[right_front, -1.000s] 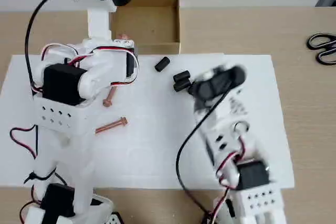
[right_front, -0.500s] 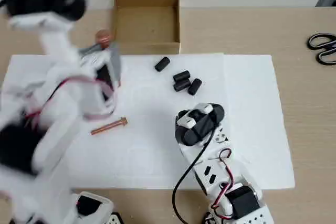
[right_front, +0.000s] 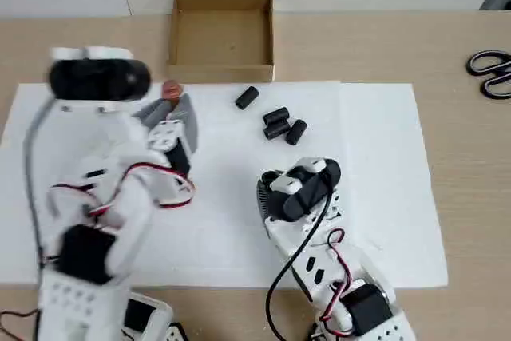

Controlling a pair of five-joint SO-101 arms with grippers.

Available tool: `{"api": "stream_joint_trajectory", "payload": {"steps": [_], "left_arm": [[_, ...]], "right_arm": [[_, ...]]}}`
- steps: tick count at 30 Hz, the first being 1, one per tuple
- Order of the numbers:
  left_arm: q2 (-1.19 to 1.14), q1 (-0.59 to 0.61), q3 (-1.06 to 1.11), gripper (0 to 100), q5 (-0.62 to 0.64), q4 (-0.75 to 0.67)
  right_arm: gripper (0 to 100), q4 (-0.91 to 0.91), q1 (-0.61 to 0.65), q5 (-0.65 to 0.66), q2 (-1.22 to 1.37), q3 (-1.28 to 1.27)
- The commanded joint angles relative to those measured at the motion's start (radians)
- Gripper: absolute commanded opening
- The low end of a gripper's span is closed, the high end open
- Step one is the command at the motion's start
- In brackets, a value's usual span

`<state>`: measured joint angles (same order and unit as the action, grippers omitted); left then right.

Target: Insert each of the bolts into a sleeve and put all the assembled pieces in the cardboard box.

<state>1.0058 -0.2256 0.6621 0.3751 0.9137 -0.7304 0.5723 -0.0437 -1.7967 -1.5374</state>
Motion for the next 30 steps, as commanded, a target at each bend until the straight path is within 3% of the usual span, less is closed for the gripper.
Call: {"api": "stream_joint_trajectory", "payload": {"steps": [1,5,15,30], "left_arm": [[0.054,-0.069,0.186,0,-0.002,-0.224],[0.06,-0.18,0.239,0,-0.002,-0.275],[0.06,-0.272,0.24,0,0.0,-0.276],[0.06,-0.316,0.24,0,0.094,-0.221]], "right_arm": [[0.4,0.047,0.008,-0.049,-0.018,0.009],[0.4,0.047,0.053,-0.044,-0.019,0.006],[0.4,0.065,0.061,-0.048,-0.019,0.006],[0.4,0.076,0.061,-0.049,-0.018,0.005]]}}
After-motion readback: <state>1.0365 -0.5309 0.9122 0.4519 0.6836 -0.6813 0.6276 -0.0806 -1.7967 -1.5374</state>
